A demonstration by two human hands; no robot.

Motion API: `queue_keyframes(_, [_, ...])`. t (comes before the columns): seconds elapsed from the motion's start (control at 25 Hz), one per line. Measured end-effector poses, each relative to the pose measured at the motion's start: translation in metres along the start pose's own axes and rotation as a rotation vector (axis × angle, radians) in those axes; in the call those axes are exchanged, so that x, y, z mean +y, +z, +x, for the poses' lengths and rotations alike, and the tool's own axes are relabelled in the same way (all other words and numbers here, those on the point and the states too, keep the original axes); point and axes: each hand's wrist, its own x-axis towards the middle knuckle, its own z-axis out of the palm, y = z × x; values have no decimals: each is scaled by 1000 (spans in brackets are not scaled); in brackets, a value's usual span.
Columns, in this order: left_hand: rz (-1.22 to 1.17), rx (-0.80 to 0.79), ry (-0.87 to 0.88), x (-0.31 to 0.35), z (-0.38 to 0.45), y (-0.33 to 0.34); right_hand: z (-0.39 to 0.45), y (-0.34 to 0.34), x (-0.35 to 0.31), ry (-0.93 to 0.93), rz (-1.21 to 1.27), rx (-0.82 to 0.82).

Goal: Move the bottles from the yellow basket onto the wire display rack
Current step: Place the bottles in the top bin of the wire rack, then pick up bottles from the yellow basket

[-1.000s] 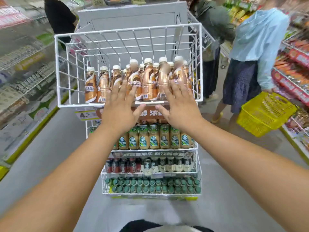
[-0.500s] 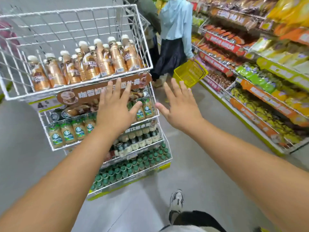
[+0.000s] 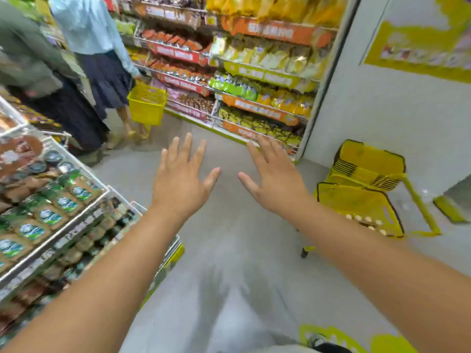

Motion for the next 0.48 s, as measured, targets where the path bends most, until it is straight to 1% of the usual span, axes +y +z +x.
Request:
queue_keyframes(0.08, [2, -28, 86, 54, 14, 13, -24, -5, 56, 88, -22, 9])
queue_keyframes(0.2, [-62, -47, 201, 149, 38, 29, -65, -20, 146, 218, -58, 18])
queue_keyframes(0.28, [-98, -48, 265, 212, 48, 40, -93, -32, 205, 289, -65, 54])
queue_keyframes(0.36, [-149, -31, 305, 273, 56, 52, -119, -41, 261, 320, -85, 89])
queue_keyframes(0.48, [-197, -31, 342, 360, 63, 69, -150, -52, 339, 347, -86, 76])
